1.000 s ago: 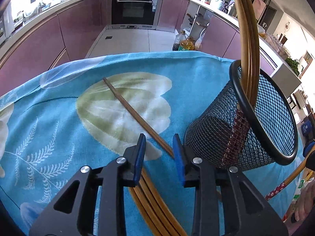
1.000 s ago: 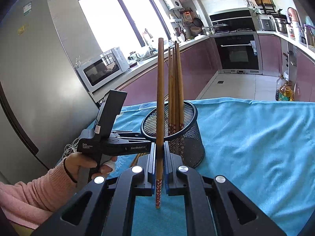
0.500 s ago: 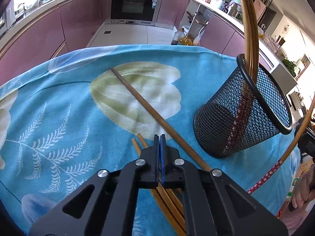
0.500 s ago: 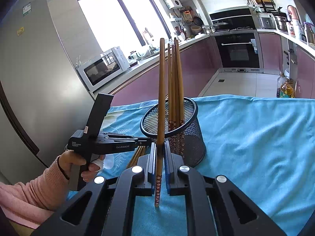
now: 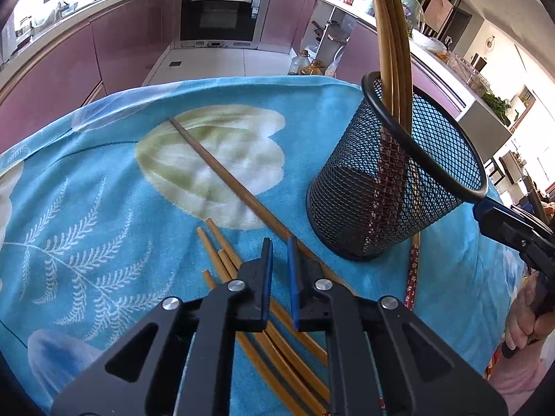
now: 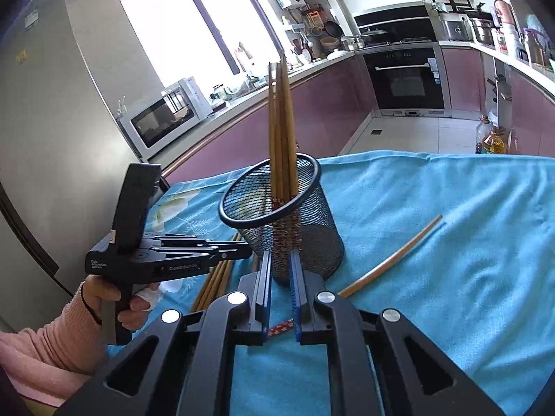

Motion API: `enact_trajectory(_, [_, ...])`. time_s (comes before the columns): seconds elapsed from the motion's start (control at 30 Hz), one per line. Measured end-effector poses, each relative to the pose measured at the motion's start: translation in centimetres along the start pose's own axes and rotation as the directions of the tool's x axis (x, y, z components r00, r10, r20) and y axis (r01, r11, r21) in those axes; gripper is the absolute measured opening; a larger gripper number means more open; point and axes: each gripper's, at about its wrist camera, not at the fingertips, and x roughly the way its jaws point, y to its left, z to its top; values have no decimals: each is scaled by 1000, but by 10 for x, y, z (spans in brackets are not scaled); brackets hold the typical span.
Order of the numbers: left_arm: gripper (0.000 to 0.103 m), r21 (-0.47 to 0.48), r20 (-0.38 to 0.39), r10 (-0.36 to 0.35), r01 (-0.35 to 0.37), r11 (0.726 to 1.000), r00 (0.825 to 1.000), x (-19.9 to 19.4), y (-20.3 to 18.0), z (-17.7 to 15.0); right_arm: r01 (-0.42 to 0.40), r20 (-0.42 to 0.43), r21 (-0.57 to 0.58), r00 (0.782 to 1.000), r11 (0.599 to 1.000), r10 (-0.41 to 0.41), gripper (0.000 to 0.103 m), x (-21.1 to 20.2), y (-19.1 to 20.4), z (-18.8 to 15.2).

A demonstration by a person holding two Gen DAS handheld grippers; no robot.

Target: Organize utensils

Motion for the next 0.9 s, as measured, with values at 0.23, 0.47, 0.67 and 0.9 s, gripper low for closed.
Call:
enact_trajectory(0.23, [18, -3, 27, -9, 9, 1000, 1000, -14, 3, -13, 127, -76, 98, 990, 987, -120, 35, 24, -33, 0])
enact_trajectory(0.47, [25, 1, 64, -10, 10, 1000, 998, -32, 6, -21, 237, -111, 81, 967, 968, -228, 36, 42, -36, -2])
enact_trajectory(0.67, [27, -7, 65, 3, -3, 1000, 998, -40, 16, -26, 257, -131, 76, 960, 963, -246, 37, 46, -36, -7])
enact_trajectory(0.9, [28, -9, 59, -25, 26, 1000, 998, -40, 18, -34, 321, -147, -7, 936, 947, -319, 49, 56, -17, -8])
